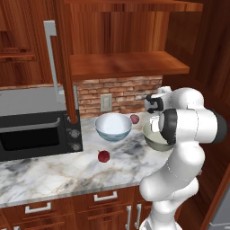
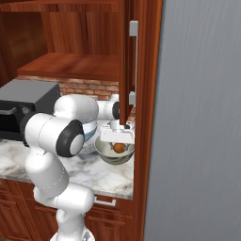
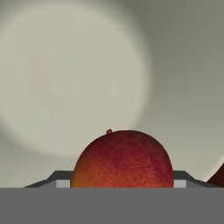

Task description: Pick both bowls and place them on the counter. Then place the mango in one bowl and place the pear in the other bowl.

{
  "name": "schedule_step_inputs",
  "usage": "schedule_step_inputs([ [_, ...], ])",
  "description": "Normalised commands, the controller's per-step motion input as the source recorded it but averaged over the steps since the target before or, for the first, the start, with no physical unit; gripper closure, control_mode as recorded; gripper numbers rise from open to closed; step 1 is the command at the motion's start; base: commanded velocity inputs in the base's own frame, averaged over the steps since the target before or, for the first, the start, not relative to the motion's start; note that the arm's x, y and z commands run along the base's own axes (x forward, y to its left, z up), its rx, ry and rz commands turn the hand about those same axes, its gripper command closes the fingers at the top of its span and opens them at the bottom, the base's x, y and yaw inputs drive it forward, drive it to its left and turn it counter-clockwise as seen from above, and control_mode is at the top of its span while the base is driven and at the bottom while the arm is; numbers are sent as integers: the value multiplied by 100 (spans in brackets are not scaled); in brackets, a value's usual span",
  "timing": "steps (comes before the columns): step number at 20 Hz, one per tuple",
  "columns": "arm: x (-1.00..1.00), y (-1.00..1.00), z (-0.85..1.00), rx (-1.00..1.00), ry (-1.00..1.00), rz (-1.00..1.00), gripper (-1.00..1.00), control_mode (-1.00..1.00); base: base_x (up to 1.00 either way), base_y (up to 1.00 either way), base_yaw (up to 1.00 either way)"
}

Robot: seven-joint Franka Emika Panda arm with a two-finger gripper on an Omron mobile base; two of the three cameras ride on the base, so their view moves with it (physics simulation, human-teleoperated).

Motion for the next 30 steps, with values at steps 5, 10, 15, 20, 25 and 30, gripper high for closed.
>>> schedule_step_inputs([
  [5, 2, 2, -10, 1, 4, 0, 100, -100, 0, 0, 0],
  [10, 8, 9, -9, 3, 0, 0, 100, -100, 0, 0, 0],
  [15, 7, 14, -9, 3, -2, 0, 100, -100, 0, 0, 0],
  [20, 12, 12, -13, 3, -4, 0, 100, -100, 0, 0, 0],
  [25, 20, 7, -17, 3, -3, 0, 100, -100, 0, 0, 0],
  [30, 17, 3, -18, 3, -8, 0, 100, -100, 0, 0, 0],
])
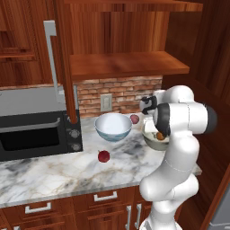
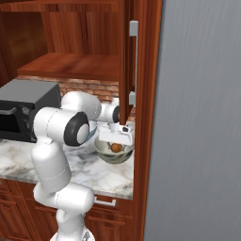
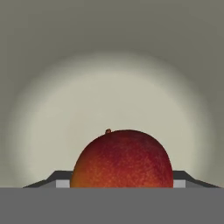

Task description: Pick both bowls and place them on the counter. Then place the mango in one bowl and place the pear in the other bowl.

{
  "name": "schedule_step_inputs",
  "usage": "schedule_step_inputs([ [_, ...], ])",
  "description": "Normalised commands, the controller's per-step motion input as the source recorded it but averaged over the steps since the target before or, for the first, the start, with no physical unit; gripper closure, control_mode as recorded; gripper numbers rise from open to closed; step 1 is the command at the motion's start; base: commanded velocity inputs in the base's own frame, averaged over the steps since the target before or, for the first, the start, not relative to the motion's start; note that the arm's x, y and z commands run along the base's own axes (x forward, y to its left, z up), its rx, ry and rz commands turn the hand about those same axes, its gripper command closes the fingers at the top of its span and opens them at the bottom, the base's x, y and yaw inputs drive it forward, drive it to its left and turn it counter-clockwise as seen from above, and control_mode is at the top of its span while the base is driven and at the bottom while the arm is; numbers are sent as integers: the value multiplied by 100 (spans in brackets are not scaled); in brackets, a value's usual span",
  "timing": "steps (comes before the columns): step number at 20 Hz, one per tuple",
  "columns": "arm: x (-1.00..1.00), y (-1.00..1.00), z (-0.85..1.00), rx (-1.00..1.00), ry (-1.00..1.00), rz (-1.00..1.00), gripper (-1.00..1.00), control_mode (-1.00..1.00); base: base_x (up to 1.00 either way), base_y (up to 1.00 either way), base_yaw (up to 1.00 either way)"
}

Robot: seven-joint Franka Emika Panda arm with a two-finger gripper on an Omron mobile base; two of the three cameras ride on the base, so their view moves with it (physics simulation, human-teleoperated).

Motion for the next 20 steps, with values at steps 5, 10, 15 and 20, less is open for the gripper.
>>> schedule_step_inputs([
  [5, 8, 0, -11, 0, -11, 0, 100, -100, 0, 0, 0],
  [10, -13, 0, -2, 0, -13, 0, -100, -100, 0, 0, 0],
  [15, -23, 0, 5, 0, -14, 0, -100, -100, 0, 0, 0],
  [20, -21, -2, 15, 0, -15, 0, -100, -100, 0, 0, 0],
])
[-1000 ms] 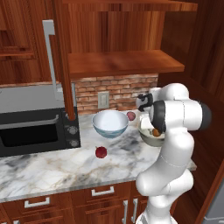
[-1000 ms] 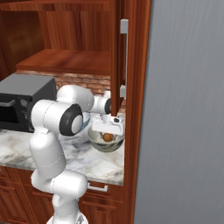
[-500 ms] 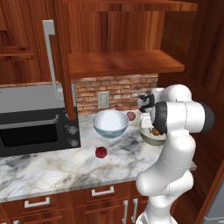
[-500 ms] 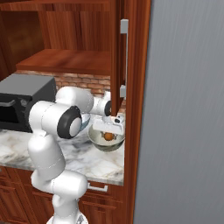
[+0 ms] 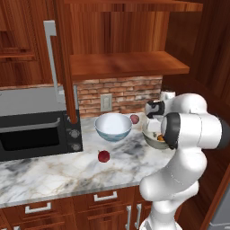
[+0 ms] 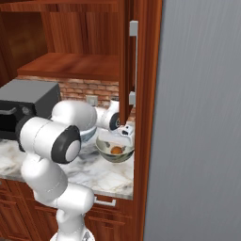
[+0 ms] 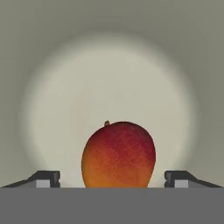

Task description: Pick both bowls and place them on the counter. Then place the mango in one bowl and place the pear in the other bowl.

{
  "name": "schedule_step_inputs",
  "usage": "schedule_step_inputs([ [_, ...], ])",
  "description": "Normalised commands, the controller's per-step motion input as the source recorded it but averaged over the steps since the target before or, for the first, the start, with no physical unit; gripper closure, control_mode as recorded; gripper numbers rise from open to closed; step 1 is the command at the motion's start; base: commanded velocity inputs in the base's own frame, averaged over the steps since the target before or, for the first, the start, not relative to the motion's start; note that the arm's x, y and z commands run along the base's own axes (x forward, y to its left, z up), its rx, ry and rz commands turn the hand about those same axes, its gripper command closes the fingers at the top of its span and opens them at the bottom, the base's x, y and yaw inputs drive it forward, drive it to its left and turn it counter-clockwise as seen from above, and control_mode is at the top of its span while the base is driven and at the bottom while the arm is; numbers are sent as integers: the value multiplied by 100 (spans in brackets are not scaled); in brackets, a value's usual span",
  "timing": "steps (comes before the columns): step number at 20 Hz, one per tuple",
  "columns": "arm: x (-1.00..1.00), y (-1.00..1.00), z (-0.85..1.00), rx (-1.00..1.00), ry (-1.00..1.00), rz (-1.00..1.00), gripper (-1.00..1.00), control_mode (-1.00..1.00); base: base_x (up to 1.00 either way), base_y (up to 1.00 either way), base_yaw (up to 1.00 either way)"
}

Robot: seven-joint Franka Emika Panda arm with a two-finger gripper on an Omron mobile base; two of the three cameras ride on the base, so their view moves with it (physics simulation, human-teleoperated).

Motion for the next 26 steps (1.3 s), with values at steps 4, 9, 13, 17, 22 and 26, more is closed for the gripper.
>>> schedule_step_inputs([
  [4, -24, -1, 16, 0, -15, 0, -100, -100, 0, 0, 0],
  [9, -14, 0, 20, 0, -14, 0, -100, -100, 0, 0, 0],
  [13, -6, 0, 31, 0, -15, 0, -100, -100, 0, 0, 0],
  [17, -8, 0, 41, 0, -10, 0, -100, -100, 0, 0, 0],
  [22, -23, 14, 43, 0, -14, 0, -100, -100, 0, 0, 0],
  [26, -36, 24, 41, 0, -13, 0, -100, -100, 0, 0, 0],
])
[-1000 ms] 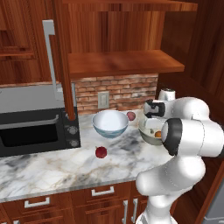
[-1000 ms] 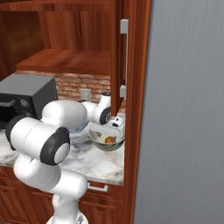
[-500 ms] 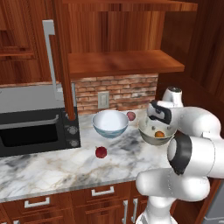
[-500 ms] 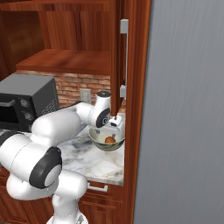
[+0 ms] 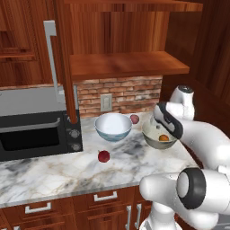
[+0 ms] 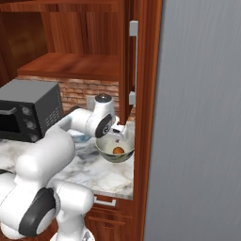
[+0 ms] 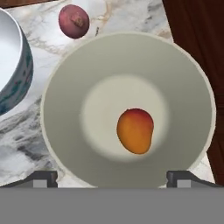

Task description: Pick both bowls and place them on the counter. Then place the mango in one bowl and place the pear in the other bowl.

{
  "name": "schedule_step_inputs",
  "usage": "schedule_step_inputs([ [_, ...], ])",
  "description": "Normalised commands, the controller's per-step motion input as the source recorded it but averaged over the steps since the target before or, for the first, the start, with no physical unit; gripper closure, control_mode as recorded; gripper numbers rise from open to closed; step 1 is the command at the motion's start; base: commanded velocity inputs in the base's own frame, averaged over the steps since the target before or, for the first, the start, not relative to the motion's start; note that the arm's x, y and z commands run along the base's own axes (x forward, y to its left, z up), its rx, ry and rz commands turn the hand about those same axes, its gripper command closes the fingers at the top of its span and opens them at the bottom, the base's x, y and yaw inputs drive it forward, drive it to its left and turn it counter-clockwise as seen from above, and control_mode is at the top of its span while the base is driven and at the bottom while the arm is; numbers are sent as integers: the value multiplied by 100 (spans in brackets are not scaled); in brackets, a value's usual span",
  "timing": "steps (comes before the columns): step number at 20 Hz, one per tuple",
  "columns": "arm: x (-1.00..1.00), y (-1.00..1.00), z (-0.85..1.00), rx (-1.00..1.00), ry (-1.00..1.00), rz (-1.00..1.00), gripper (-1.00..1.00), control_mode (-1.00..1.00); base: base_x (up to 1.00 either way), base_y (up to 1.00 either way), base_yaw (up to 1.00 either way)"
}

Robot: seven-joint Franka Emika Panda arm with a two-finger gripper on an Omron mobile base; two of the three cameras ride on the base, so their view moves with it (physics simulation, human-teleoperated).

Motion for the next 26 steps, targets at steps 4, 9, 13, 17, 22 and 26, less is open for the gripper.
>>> schedule_step_inputs([
  [4, -39, 27, 39, -1, -4, -1, -100, -100, 0, 0, 0],
  [9, -37, 32, 29, 0, -3, 0, -100, -100, 0, 0, 0],
  [13, -33, 38, 25, 0, -2, 0, -100, -100, 0, 0, 0],
  [17, -30, 41, 16, 0, 0, 0, -100, -100, 0, 0, 0],
  [22, -23, 44, 10, 0, 0, 0, -100, -100, 0, 0, 0],
  [26, -20, 46, 3, 0, 0, 0, -100, -100, 0, 0, 0],
])
